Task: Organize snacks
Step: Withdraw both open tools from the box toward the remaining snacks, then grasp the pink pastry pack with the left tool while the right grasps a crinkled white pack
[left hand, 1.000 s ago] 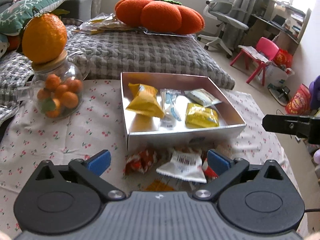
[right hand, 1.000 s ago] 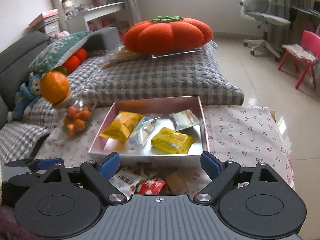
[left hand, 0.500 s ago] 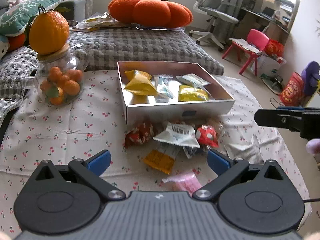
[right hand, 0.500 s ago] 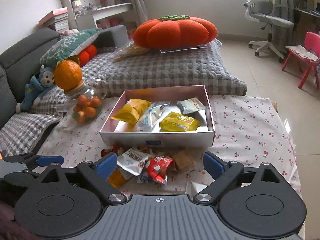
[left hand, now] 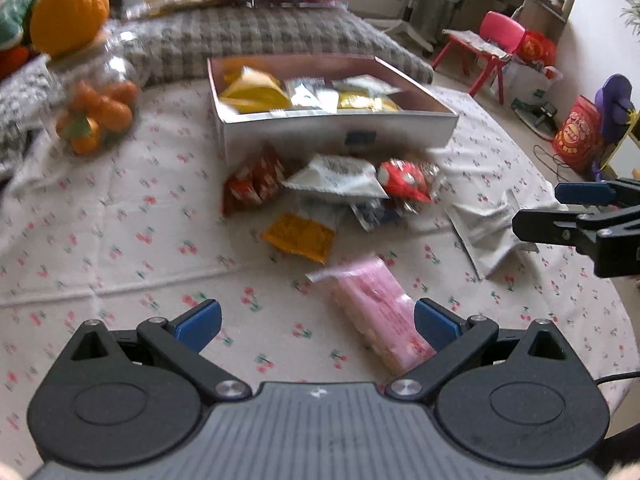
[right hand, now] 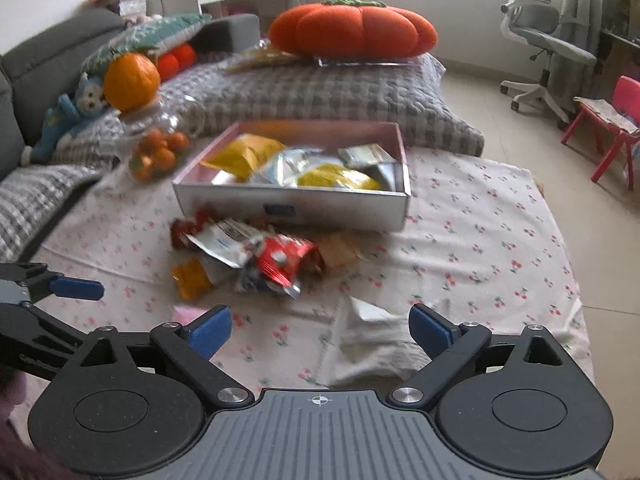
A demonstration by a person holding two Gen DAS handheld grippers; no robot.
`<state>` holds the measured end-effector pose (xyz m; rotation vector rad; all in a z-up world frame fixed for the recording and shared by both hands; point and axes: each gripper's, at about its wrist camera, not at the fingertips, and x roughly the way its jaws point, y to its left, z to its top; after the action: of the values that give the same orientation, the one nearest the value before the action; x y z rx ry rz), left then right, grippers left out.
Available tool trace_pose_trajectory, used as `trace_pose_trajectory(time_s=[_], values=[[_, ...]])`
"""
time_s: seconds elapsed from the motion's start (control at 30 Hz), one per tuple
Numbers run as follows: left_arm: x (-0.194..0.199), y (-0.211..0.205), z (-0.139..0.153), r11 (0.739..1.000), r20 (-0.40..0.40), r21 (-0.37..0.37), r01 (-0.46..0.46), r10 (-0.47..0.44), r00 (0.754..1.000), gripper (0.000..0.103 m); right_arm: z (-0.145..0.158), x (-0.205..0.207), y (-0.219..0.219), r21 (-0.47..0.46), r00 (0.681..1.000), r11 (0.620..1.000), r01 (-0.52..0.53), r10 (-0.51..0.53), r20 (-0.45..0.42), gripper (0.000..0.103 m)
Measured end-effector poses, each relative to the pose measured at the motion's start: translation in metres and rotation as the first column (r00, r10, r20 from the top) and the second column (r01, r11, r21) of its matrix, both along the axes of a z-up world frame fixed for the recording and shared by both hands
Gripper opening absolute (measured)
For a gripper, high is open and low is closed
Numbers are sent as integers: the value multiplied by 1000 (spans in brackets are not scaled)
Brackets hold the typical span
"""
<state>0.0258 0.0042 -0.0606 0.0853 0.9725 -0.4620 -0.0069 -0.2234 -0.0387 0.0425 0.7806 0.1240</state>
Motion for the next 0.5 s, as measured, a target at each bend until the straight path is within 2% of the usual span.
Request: trace_pose_trajectory(time_s=[0.2, 0.27, 0.37, 0.5], values=[[-2, -16, -16, 997, -76, -42, -63, 60, 995, 103, -15, -5, -22, -22, 999, 999, 45, -45, -29, 97], [-3, -21, -19, 995, -94, -55, -82, 77, 993, 102, -21, -6, -28, -40, 999, 999, 31, -32, -36, 97], [-7, -29, -22, 995, -82, -55, -87, 83, 993, 102, -32, -9, -33, -123, 999, 992, -28, 24, -32, 97], [-10, -39, -25, 997, -47, -15, -78, 77, 996, 99, -50, -12, -43, -204, 995, 975, -91, 82, -50, 97]])
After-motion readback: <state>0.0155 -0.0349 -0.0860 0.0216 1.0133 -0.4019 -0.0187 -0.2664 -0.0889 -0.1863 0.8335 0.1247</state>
